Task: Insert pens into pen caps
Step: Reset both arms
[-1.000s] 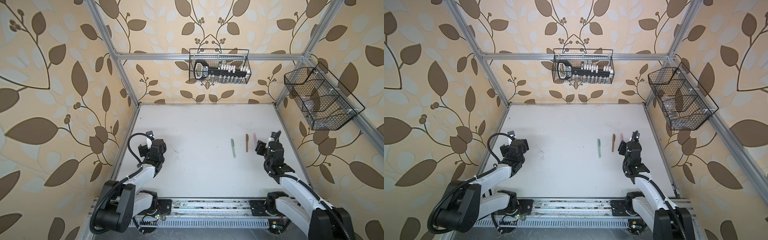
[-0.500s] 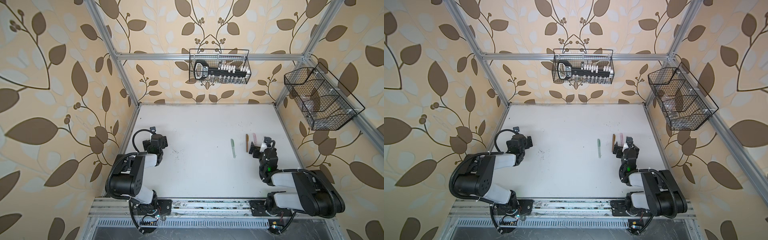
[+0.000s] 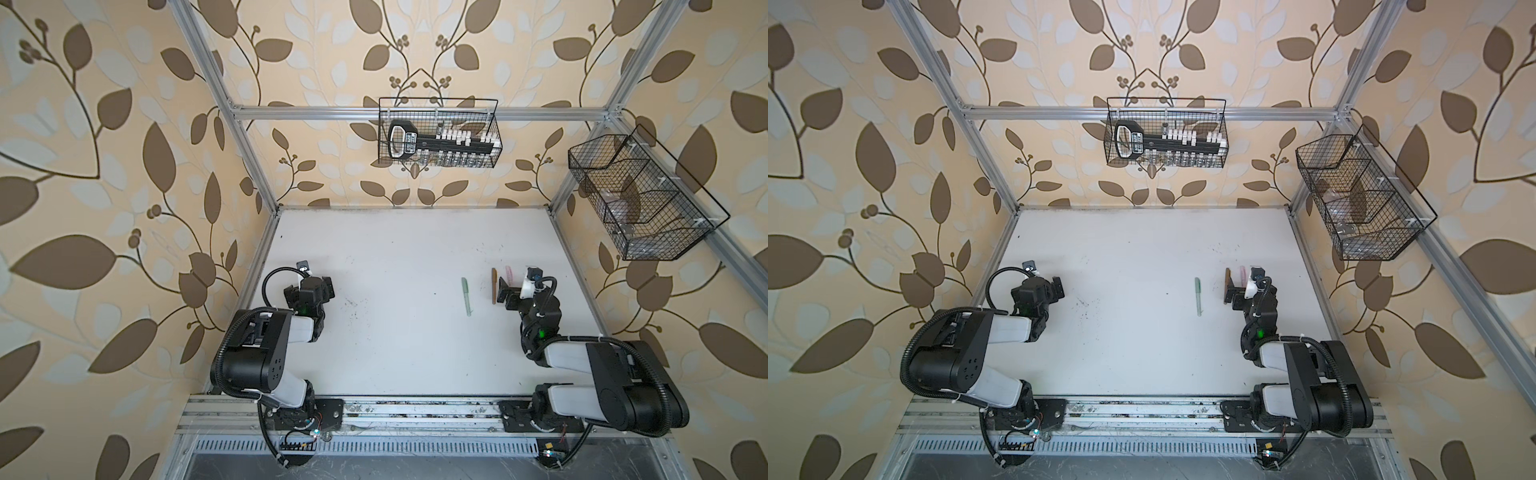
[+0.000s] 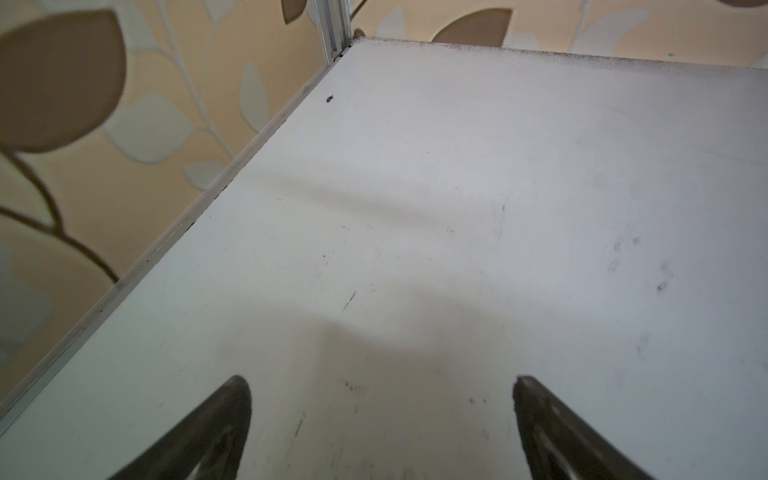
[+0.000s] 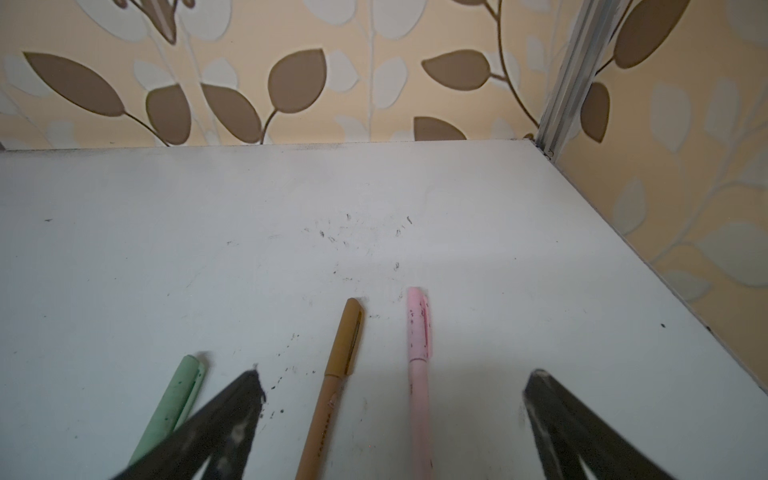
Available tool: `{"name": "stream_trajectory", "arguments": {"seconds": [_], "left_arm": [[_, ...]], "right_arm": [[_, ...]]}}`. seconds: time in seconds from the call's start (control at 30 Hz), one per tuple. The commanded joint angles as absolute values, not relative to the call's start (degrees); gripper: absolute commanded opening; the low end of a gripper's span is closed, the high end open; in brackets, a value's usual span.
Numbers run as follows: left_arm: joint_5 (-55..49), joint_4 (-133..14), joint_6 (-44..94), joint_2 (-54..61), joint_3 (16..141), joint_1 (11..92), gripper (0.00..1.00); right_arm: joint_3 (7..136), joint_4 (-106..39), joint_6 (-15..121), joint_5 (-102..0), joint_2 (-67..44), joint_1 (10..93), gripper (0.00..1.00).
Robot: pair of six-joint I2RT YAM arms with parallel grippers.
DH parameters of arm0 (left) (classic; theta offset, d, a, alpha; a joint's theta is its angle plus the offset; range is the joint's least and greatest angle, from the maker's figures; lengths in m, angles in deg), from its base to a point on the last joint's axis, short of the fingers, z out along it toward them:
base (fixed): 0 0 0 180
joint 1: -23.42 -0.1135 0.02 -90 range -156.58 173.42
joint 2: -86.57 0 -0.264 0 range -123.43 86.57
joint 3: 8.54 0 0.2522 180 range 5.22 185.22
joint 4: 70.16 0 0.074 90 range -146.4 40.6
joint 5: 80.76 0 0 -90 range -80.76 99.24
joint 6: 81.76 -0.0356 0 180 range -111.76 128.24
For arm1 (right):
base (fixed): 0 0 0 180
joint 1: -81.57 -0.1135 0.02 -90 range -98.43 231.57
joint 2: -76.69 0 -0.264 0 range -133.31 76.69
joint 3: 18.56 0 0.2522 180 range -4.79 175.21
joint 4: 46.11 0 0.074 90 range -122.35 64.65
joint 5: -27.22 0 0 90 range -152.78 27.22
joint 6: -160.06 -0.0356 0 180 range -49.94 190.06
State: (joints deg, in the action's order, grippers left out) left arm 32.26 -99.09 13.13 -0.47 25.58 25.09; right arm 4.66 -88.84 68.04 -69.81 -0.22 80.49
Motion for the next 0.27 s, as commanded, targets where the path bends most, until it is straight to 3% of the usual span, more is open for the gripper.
{"name": "stream_trajectory", "arguments": {"seconds": [0.0,0.23], "left_arm": [[33.58,-101.22,14.04,0.61,26.36,25.04,0.99],[33.58,-101.31,14.04,0.49,26.34,25.0,0.99]], "right_arm": [[5.97,-89.23,69.29,-68.24,-0.28,80.57,1.0],[5.93,-89.34,69.41,-68.78,-0.26,80.25,1.0]]}}
